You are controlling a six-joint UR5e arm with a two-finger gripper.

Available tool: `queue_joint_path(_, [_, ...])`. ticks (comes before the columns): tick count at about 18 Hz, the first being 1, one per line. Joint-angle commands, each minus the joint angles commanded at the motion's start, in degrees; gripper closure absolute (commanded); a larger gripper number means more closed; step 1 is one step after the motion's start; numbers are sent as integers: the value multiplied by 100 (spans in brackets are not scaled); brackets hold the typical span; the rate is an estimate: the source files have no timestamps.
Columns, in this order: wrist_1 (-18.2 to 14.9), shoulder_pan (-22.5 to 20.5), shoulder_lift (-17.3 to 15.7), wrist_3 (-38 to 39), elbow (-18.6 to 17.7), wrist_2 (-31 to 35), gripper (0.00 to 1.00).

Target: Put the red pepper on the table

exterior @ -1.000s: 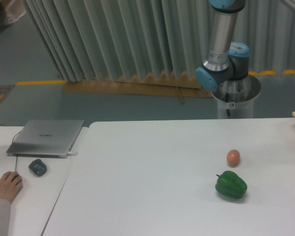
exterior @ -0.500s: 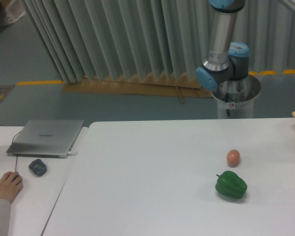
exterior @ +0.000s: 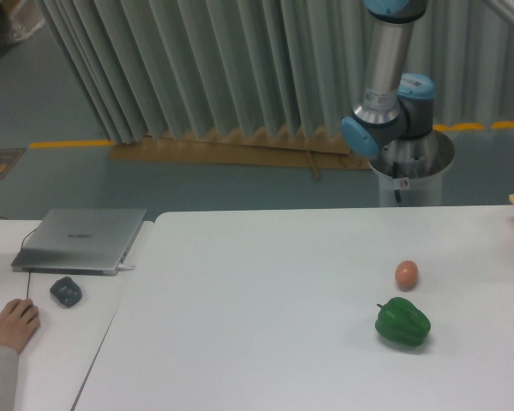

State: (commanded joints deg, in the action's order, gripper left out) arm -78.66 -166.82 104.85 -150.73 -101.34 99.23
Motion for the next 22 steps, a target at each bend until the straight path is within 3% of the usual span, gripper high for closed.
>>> queue_joint_path(4, [18, 9, 9, 26, -18, 18, 0])
queue_joint_path(5, [26, 9, 9, 96, -70, 18, 11])
queue_joint_path(8, [123, 9, 0, 167, -114, 18, 15])
queue_joint_path(13, [141, 9, 0, 184, -106, 44, 34])
queue_joint_path(20, [97, -26, -17, 176, 43, 53, 35])
queue_joint_path(22, [-217, -26, -61, 184, 323, 18, 35])
